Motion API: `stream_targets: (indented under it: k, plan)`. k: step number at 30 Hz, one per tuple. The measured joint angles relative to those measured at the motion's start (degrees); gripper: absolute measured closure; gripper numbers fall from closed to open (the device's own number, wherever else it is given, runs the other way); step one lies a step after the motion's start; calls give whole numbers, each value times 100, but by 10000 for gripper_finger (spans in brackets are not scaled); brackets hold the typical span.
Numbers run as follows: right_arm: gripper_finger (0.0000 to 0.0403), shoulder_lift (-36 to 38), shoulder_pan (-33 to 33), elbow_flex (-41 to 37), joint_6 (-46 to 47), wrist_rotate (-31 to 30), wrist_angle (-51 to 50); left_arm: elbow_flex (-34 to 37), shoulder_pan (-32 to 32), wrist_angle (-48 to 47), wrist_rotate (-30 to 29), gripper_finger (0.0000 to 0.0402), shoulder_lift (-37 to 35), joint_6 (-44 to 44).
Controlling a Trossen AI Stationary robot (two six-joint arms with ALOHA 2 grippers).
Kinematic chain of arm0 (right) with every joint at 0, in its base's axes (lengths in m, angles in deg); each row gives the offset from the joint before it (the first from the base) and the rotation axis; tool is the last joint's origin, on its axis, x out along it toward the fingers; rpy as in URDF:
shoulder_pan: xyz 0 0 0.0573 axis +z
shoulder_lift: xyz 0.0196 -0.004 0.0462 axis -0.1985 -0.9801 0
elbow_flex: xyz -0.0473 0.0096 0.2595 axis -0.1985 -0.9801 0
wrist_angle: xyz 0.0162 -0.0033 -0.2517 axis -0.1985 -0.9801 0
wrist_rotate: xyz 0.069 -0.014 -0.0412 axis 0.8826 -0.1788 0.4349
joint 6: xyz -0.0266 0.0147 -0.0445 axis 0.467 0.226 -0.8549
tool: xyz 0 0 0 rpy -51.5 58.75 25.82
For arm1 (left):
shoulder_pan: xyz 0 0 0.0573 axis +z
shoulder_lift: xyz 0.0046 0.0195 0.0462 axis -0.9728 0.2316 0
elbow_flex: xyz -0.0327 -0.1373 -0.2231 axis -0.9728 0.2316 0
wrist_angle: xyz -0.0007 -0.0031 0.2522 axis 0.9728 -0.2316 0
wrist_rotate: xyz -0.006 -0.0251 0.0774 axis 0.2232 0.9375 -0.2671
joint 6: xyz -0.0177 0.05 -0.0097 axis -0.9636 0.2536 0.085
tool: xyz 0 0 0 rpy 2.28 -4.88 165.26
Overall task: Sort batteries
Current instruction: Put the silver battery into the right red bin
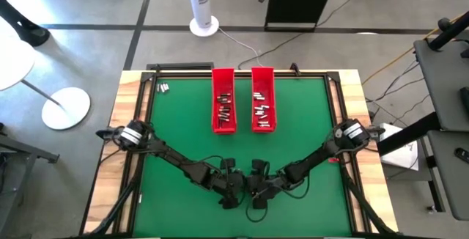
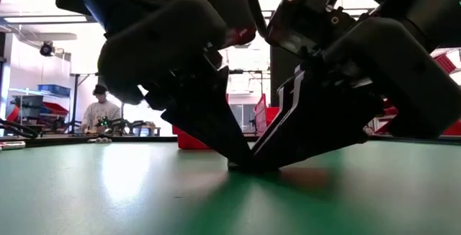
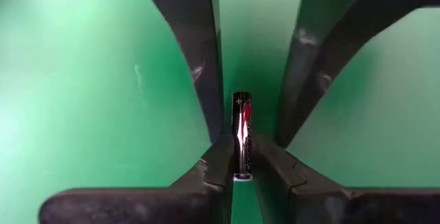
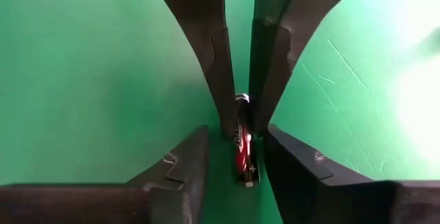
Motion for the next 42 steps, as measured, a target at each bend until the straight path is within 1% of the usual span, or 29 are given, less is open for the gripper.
stream_targets:
  k: [5,8,10,13,16,21,24,26,28,30,33,36,37,39,42]
  plan:
    - [306,-60,-28,25,218,13,-261,117,-24,-60,13,373,-199,180]
    - [336,-60,-33,30,216,38,-372,117,-85,-194,-46,366,-511,290]
    - [356,-60,-36,28,213,37,-406,126,-123,-368,-161,355,-774,287]
    - [385,-62,-63,22,210,51,-442,341,-171,-374,-427,328,-1174,296]
    - [390,-55,-79,15,203,49,-444,732,-179,-149,-553,301,-1435,237]
    - [389,114,-85,-3,105,48,-638,1464,-217,509,-442,270,-1461,-201]
    - [378,306,-90,-21,-3,28,-790,1819,-397,838,-463,259,-1515,-488]
    - [359,397,-101,18,-126,12,-868,1995,-570,928,-679,256,-1638,-625]
    - [332,423,-156,163,-141,8,-800,2151,-805,993,-1140,254,-1912,-704]
    - [300,390,-230,343,-137,3,-686,2344,-1073,990,-1771,254,-2256,-772]
    - [256,111,-322,701,-143,17,-588,2794,-1498,1148,-2778,254,-2847,-910]
    - [230,-268,-433,1236,-205,271,-912,3334,-1852,1769,-3671,254,-3357,-925]
    - [226,-372,-473,1437,-209,351,-1144,3526,-1913,2095,-3854,254,-3469,-853]
    - [222,-631,-548,1887,-100,354,-1826,3891,-1986,2896,-4086,254,-3633,-559]
    - [228,-891,-595,2428,94,462,-2792,4287,-1991,4424,-4151,254,-3675,227]
